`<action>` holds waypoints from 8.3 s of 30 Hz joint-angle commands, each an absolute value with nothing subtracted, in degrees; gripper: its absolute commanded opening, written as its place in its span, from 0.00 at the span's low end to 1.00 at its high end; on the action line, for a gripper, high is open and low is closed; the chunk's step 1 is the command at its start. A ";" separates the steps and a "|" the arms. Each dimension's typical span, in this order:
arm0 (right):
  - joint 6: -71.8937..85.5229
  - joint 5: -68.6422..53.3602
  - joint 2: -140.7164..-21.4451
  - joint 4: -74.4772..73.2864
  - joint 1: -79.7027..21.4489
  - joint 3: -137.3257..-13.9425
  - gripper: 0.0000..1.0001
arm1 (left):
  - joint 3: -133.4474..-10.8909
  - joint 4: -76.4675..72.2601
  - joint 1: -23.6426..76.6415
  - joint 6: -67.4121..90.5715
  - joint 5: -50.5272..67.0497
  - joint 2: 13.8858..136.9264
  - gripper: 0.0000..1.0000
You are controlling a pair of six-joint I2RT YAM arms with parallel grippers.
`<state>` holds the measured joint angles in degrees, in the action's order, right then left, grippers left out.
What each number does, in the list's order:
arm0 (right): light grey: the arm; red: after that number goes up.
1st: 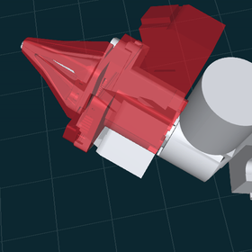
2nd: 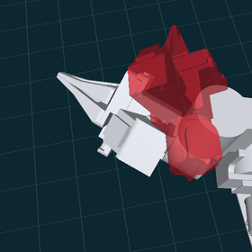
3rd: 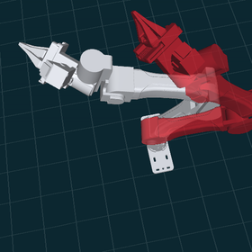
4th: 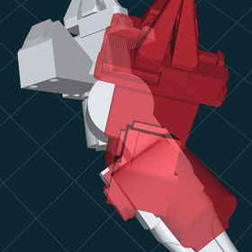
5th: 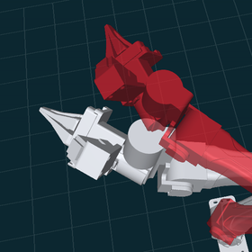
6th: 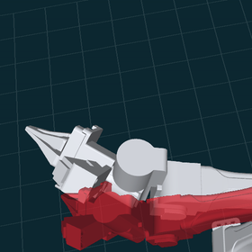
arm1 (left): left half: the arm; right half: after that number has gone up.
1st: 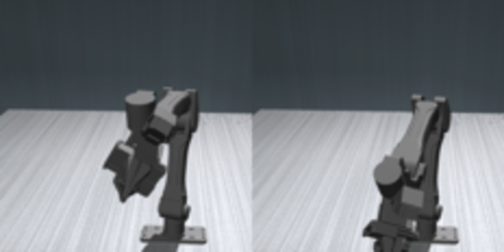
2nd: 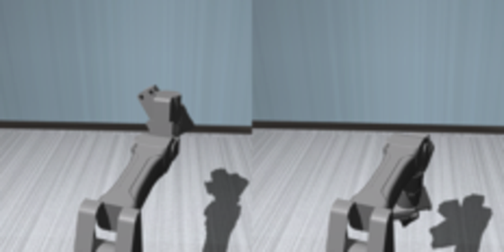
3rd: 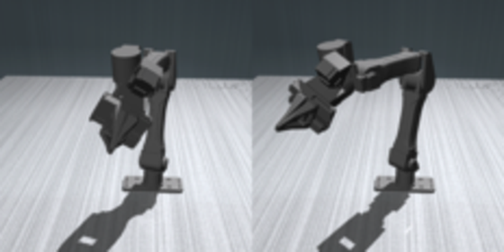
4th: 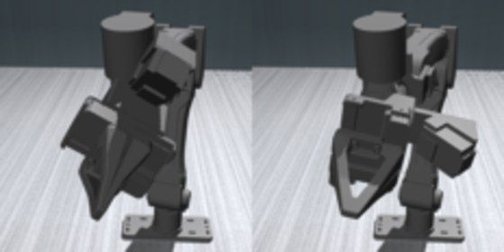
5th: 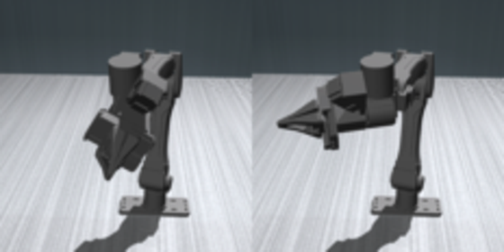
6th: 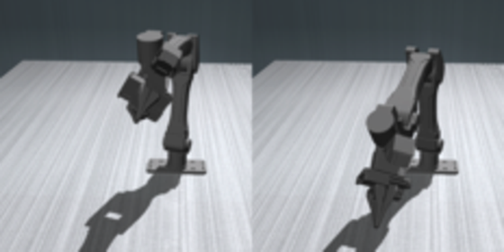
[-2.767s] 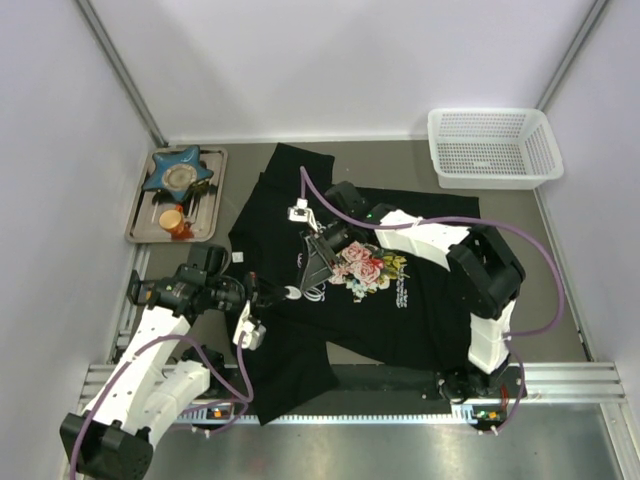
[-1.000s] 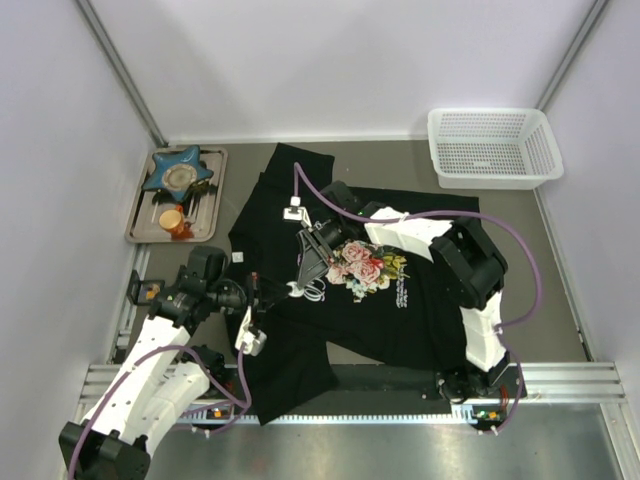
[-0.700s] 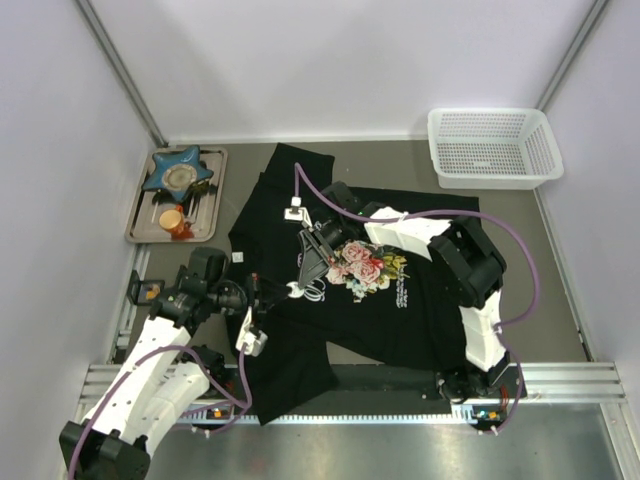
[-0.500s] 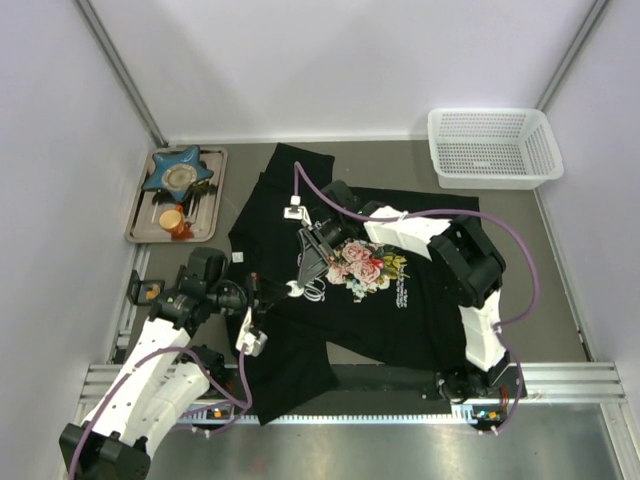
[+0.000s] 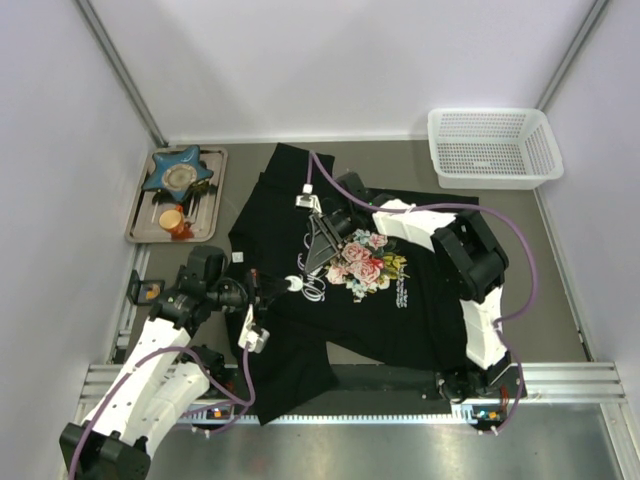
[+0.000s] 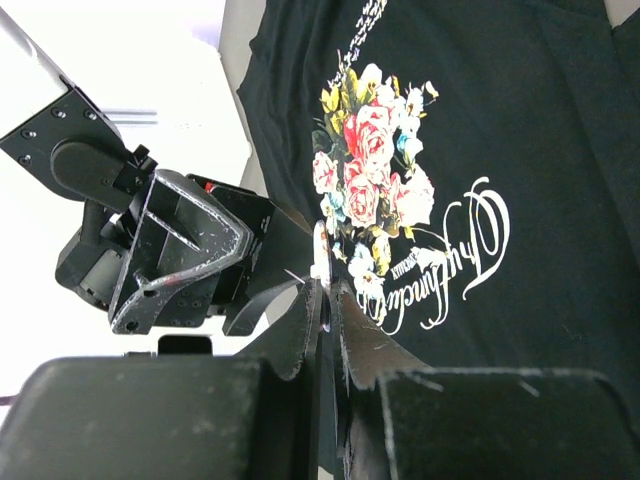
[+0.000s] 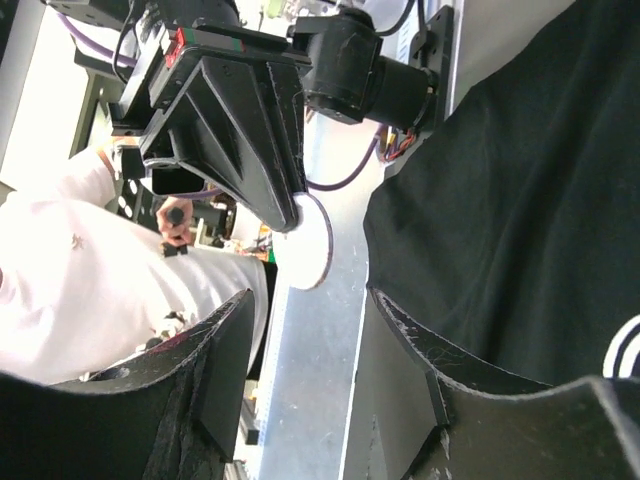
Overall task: Pin the brooch onto the clothing
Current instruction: Open the brooch, then adjust the clothes at the center of the board.
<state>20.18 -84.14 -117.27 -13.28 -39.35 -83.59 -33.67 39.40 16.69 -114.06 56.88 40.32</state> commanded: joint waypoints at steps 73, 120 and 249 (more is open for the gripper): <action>21.18 -62.75 -109.69 -13.53 -16.44 -81.39 0.00 | -102.36 36.46 12.22 1.58 -7.04 129.45 0.43; 101.59 -66.36 -121.03 84.19 -33.13 -73.05 0.00 | -60.97 32.92 0.79 -42.00 61.77 60.20 0.55; 14.06 -43.33 -101.34 -28.65 6.15 -98.45 0.00 | -137.64 9.32 27.24 18.81 -5.18 151.52 0.63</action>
<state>13.02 -42.78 -106.41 -31.11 5.32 -101.34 -134.08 12.69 27.97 19.09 4.29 148.77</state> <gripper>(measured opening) 0.017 0.634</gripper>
